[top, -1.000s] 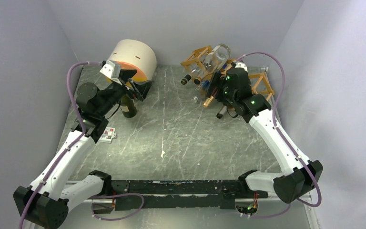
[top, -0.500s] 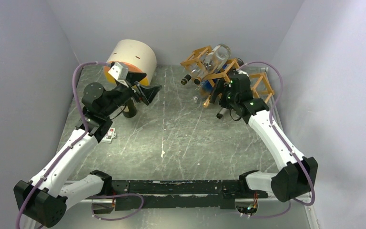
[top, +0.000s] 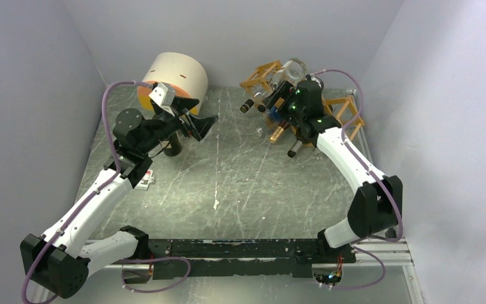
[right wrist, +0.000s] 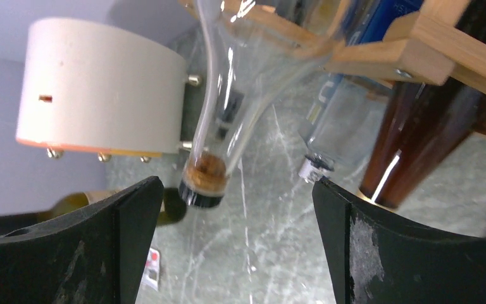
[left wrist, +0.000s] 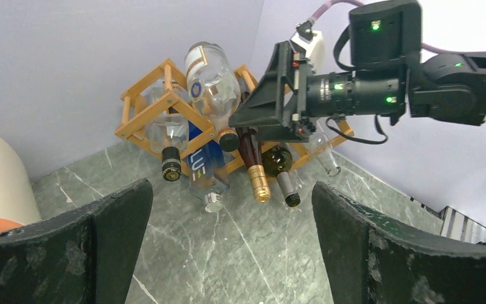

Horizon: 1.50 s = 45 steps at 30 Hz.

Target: Take the wine bottle off the wine rack

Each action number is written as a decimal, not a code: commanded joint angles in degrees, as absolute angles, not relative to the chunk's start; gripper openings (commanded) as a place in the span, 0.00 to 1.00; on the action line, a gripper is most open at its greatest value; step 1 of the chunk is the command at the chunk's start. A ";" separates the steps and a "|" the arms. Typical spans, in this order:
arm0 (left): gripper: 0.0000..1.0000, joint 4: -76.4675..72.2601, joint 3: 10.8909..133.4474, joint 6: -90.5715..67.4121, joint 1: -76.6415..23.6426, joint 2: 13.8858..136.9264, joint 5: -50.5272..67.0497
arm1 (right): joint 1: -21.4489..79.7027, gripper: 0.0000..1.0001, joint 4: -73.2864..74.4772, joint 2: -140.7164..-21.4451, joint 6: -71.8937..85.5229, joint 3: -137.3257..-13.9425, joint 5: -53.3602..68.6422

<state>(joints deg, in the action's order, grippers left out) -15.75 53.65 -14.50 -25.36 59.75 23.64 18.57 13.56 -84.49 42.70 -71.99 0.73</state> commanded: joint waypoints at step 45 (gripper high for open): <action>0.97 -17.84 54.84 -14.50 -25.80 60.22 24.19 | 21.62 0.10 -21.89 -91.47 65.88 -63.84 -7.77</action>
